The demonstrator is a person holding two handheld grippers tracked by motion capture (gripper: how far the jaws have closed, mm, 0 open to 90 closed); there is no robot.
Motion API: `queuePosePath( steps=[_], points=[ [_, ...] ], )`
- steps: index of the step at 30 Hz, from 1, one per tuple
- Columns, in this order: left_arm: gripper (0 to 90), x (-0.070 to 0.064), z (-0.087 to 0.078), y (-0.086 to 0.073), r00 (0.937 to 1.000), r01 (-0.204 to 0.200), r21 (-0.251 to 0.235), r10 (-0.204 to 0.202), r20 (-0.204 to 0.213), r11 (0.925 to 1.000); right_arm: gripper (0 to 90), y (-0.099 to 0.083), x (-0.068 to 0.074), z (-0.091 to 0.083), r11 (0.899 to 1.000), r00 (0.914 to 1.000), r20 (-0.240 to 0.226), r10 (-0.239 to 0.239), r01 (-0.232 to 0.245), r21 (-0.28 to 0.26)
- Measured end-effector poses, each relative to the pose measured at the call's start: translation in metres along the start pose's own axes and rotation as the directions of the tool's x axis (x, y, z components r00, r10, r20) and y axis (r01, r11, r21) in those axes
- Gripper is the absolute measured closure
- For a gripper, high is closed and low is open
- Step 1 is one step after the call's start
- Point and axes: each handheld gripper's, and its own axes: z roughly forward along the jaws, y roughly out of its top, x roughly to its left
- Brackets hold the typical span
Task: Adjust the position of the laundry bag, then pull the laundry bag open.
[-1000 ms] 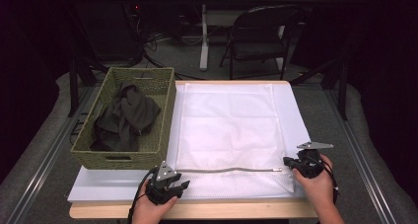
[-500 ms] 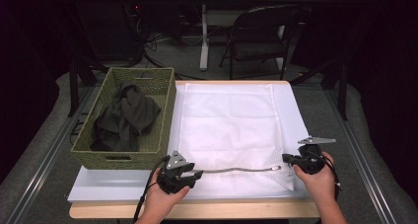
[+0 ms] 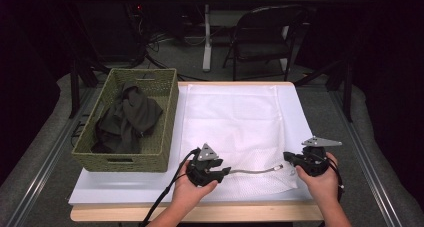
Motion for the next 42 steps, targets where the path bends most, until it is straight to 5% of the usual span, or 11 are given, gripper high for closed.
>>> queuePosePath(
  steps=[7,20,34,42],
  points=[
    [58.2,-0.019,0.029,0.020,0.9968,-0.055,0.017,0.054,0.059,0.9983,90.0,0.000,-0.001,-0.004,1.000,0.9997,-0.018,0.016,-0.017,-0.018],
    [62.5,-0.042,0.062,0.037,0.9870,-0.089,0.026,0.084,0.137,0.9957,90.0,-0.001,0.002,-0.005,0.999,0.9997,-0.025,0.005,-0.006,-0.034],
    [65.3,-0.043,0.088,0.031,0.9842,-0.084,0.061,0.073,0.161,0.9946,90.0,0.003,0.006,-0.004,0.997,0.9951,-0.095,0.025,-0.031,-0.069],
    [66.3,-0.038,0.090,0.032,0.9865,-0.080,0.060,0.070,0.148,0.9950,90.0,0.016,0.017,-0.001,0.994,0.9815,-0.187,0.041,-0.059,-0.092]
  ],
)
